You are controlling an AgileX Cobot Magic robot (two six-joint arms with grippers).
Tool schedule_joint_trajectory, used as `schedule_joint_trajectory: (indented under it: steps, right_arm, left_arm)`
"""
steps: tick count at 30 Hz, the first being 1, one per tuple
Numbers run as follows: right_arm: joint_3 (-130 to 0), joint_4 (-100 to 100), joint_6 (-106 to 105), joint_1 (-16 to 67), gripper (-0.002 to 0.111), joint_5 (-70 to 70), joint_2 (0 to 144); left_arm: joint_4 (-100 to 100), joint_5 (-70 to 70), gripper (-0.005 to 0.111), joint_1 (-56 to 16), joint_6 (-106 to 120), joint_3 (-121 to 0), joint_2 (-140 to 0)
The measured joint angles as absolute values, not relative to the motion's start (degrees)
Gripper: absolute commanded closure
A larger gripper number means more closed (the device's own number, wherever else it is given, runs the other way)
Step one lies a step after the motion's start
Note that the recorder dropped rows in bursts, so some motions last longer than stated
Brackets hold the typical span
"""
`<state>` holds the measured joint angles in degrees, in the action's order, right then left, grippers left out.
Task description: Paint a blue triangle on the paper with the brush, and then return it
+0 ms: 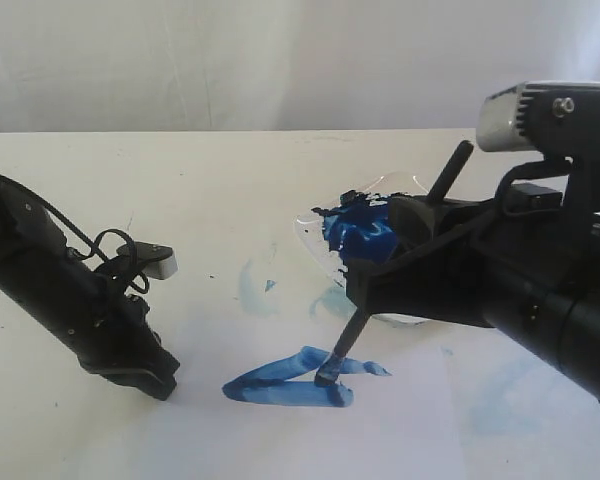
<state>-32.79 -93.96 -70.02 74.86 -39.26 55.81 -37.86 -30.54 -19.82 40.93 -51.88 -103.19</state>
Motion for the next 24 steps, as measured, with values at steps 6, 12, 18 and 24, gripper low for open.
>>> schedule_joint_trajectory:
  steps: [6,12,18,24]
  right_arm:
    - [-32.7,-95.39,-71.03,74.86,0.108,-39.78,55.81]
    - [-31.37,-95.52,-71.03,74.86,0.108,-41.53,55.81]
    - [-31.38,-93.42,-69.31,74.86,0.108,-41.48,55.81]
    - [-30.76,-92.55,-68.35,74.86,0.108,-41.23,55.81]
  left_arm:
    - [-37.86,-30.54,0.107,-19.82,40.93,-51.88,-103.19]
    - [-37.86,-30.54,0.107,-19.82,40.93,-51.88,-103.19]
    - [-37.86,-30.54,0.107,-19.82,40.93,-51.88,-103.19]
    - [-37.86,-30.54,0.107,-19.82,40.93,-51.88,-103.19]
